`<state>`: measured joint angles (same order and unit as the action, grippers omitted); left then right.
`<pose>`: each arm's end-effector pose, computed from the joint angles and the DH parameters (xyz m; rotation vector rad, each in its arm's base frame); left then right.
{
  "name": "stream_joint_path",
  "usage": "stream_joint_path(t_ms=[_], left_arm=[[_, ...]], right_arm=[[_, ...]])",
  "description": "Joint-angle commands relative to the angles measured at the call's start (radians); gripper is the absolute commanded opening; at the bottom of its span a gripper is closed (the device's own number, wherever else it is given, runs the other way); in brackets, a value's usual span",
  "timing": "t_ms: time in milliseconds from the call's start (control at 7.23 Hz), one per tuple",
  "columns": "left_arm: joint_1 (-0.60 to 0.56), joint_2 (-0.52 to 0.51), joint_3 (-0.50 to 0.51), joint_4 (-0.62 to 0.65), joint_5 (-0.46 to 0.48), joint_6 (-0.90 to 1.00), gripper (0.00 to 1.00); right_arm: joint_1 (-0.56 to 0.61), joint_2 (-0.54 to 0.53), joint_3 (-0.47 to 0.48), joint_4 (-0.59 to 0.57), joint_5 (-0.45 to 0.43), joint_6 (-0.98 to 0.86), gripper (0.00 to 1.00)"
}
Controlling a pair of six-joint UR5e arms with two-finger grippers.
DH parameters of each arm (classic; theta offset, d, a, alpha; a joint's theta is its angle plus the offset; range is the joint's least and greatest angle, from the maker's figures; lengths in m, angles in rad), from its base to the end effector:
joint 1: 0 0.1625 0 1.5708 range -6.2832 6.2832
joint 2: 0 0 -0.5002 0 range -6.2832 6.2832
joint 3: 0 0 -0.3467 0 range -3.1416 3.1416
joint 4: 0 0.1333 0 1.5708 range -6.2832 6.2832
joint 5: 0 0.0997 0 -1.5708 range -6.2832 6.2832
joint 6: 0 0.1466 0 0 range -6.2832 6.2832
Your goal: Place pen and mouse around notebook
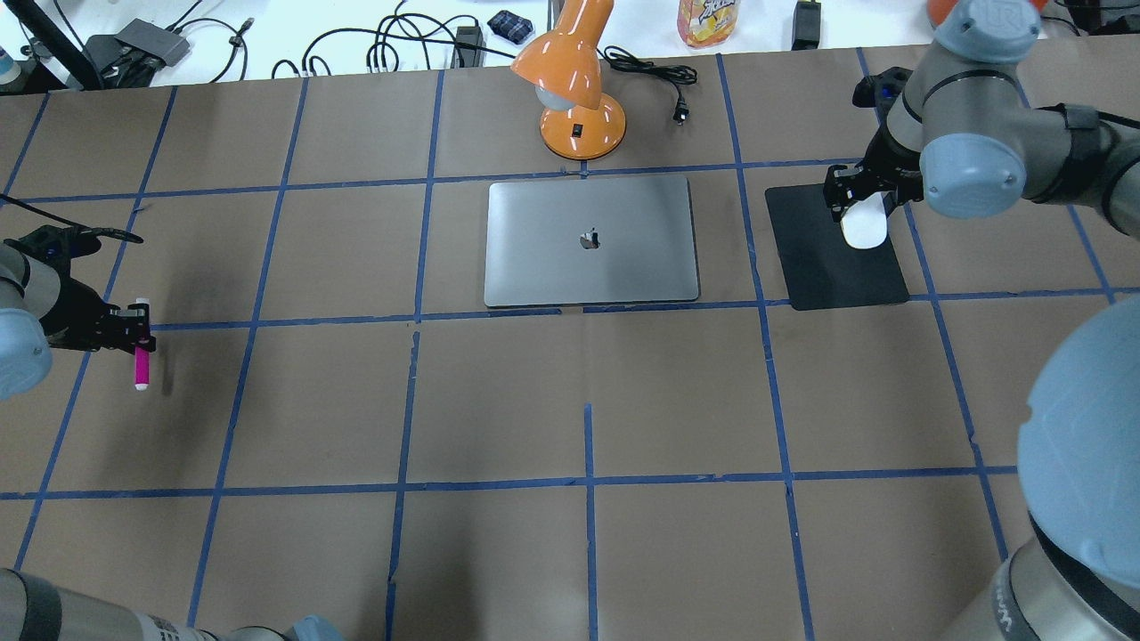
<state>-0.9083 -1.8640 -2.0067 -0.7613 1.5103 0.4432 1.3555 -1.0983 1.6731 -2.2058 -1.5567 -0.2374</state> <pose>0.2042 -0.4929 0.2725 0.3386 -3.1100 0.1568 -0.0017 -0.6414 0.2791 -0.0354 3.1397 -0.0971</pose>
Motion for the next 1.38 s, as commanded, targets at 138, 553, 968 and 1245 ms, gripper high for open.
stream_joint_path(t_ms=[138, 553, 968, 1245], left_arm=[[-0.2, 0.058, -0.01, -0.007, -0.007, -0.345, 0.0], [-0.389, 0.088, -0.041, -0.01, -0.013, -0.639, 0.0], [-0.583, 0.073, -0.034, 0.002, -0.012, -1.051, 0.0], [-0.708, 0.06, -0.02, 0.019, -0.015, -1.315, 0.0]], right_arm=[[0.004, 0.075, 0.004, -0.015, 0.021, -0.003, 0.62], [0.004, 0.086, 0.002, -0.014, 0.024, 0.001, 0.7], [0.008, 0.03, -0.016, 0.038, 0.021, 0.004, 0.98], [0.033, -0.114, -0.106, 0.297, 0.023, 0.059, 0.98]])
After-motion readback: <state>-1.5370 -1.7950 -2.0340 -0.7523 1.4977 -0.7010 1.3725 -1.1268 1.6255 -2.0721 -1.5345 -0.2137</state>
